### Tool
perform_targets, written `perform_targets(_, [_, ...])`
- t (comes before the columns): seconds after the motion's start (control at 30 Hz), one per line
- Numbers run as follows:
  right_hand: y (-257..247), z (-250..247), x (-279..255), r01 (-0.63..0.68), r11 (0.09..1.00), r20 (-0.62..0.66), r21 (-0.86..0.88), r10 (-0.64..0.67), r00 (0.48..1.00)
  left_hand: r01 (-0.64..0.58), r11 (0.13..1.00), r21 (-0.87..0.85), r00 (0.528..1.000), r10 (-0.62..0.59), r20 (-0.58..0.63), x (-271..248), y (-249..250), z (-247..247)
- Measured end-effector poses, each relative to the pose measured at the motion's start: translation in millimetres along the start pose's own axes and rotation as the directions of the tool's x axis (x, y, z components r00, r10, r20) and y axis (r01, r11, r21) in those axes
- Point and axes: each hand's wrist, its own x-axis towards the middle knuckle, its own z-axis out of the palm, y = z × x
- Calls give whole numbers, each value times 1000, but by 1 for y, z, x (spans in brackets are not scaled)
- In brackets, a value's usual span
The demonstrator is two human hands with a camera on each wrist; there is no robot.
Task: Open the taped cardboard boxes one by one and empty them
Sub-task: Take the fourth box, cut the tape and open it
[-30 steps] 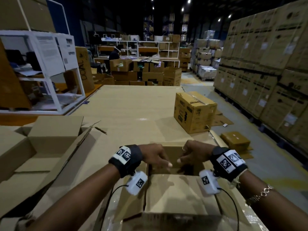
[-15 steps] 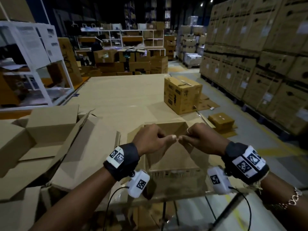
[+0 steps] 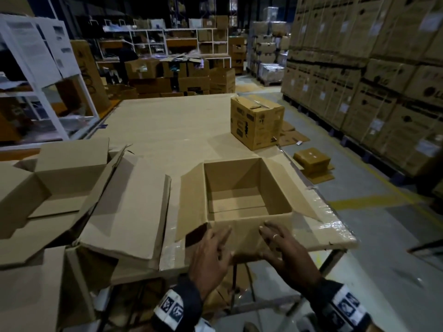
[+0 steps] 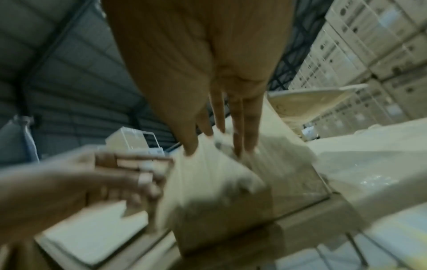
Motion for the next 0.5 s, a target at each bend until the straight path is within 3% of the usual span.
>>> perform_targets(0.07, [-3,7,9,-3,999,-67,-41,0,998,2,999,35,996,1,-91,8,2,6])
perform_targets(0.2, [-13,8,47,28,998,-122,-60,-36,992,-95,987,129,964,124,-237,38,17,3])
perform_targets(0.33, [-6,17,71,65,997,-146,40,-58,988,-149,984,103,955,170,-244,56,9,14])
perform_targets(0.5, [5,26,75,63,997,-185,41,-54,981,-157,985,69,944,170,-282,56,-1,26])
